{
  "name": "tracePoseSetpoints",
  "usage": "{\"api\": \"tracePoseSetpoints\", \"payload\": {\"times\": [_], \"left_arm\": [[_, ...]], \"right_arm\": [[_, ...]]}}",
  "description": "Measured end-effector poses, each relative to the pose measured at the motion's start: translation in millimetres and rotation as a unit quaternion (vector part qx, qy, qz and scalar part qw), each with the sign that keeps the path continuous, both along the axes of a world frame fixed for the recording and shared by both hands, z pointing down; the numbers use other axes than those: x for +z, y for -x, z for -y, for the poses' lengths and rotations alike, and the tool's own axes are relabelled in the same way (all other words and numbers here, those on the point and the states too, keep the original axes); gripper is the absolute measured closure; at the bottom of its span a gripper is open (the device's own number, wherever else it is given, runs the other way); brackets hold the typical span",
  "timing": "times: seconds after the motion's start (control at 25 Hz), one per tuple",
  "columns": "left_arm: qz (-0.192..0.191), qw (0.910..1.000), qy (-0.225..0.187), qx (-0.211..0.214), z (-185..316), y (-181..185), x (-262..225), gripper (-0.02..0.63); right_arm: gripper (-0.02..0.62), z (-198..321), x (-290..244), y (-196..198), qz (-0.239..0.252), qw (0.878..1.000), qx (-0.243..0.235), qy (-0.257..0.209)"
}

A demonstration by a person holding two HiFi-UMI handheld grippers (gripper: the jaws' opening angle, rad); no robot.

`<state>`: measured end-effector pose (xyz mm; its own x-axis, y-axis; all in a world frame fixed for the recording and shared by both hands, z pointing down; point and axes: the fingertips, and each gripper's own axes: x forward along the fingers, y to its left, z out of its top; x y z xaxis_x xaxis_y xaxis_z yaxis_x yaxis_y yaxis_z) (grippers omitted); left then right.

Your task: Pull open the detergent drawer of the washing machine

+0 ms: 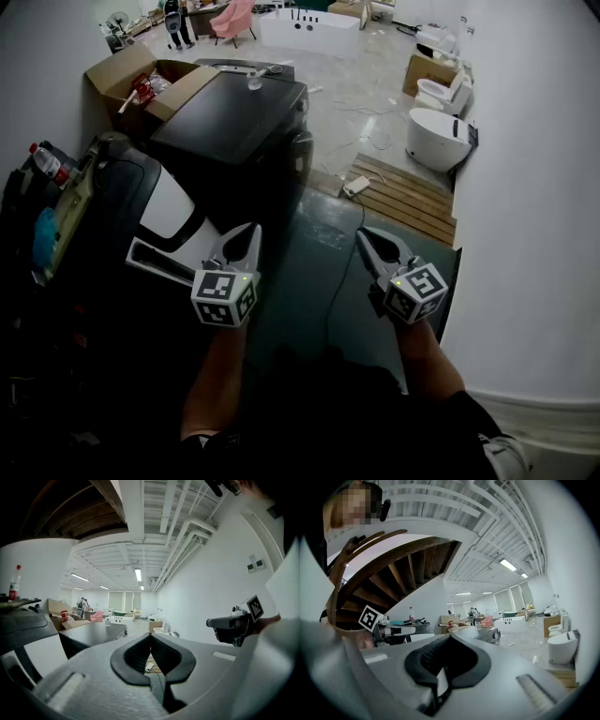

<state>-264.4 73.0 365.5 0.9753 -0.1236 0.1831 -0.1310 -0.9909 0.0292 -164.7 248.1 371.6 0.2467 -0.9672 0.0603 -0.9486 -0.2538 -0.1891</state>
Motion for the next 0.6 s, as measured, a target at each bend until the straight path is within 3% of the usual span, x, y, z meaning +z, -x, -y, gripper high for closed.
{"api": "tracePoseSetpoints", "payload": {"times": [0.36, 0.6], "left_arm": [[0.017, 0.9992, 0.007, 0.035, -8, -34, -4, 0.597], [0.029, 0.9983, -0.025, 0.044, -36, -44, -3, 0.597]], "right_arm": [[0.594, 6, -15, -35, -0.012, 1.0, -0.006, 0.005], [0.594, -9, -5, -45, -0.006, 1.0, -0.015, 0.006]]}}
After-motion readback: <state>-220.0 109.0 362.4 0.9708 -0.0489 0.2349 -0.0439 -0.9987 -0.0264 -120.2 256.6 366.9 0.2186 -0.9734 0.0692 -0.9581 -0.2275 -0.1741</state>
